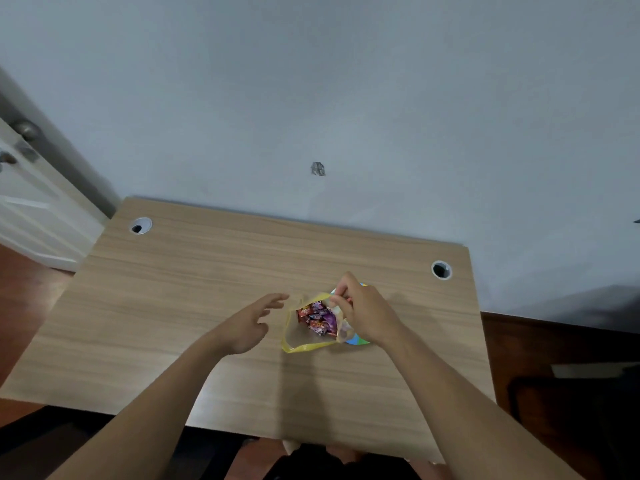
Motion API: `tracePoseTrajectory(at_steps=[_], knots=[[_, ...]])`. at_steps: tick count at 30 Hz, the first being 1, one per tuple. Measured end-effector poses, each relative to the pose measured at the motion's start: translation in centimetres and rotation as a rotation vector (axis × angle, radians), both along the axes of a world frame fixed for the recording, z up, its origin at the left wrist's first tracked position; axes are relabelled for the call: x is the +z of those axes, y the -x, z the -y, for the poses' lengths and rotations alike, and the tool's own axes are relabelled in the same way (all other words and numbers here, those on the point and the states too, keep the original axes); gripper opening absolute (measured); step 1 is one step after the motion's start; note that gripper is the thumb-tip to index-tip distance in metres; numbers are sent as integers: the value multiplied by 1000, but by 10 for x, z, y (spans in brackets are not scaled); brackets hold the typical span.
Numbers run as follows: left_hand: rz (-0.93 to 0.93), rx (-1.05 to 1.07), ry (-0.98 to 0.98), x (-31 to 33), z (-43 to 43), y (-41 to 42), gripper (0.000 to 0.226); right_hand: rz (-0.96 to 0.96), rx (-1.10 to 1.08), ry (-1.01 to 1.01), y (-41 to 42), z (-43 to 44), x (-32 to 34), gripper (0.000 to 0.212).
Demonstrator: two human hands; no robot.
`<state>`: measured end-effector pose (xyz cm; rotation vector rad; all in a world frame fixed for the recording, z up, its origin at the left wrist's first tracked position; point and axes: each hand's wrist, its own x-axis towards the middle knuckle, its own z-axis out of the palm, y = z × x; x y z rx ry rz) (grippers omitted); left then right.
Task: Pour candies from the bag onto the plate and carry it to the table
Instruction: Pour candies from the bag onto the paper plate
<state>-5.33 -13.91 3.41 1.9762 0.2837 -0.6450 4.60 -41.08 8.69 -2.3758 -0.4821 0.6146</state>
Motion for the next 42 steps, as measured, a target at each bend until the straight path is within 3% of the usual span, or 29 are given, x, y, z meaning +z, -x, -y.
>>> tracePoseTrajectory(at_steps=[2,5,7,9,13,18,22,26,32,42], knots=[[138,-111,-143,-6,6,-6,94,33,37,-34,-6,4,4,12],[319,-190,-144,-16,21,-19,92,30,34,-104,-14,8,11,15],[431,-226,-125,-21,27,-28,63,-26,-29,-163,-18,12,14,16],[501,-211,-160,-23,36,-32,18,-98,-118,-226,-19,18,16,15],[425,-98,-112,-13,57,-37,30,-253,-306,-390,-18,33,18,22],[353,28,48,11,74,-34,39,-481,-585,-565,-16,58,8,55],[253,101,191,16,90,-35,42,-646,-672,-563,-7,71,-12,78],[161,101,257,1,105,-34,47,-672,-643,-507,8,73,-30,87],[78,145,269,-16,133,-34,43,-394,-503,-326,33,77,-63,58],[-59,250,188,-60,151,-37,49,-445,-465,-222,40,94,-98,56]])
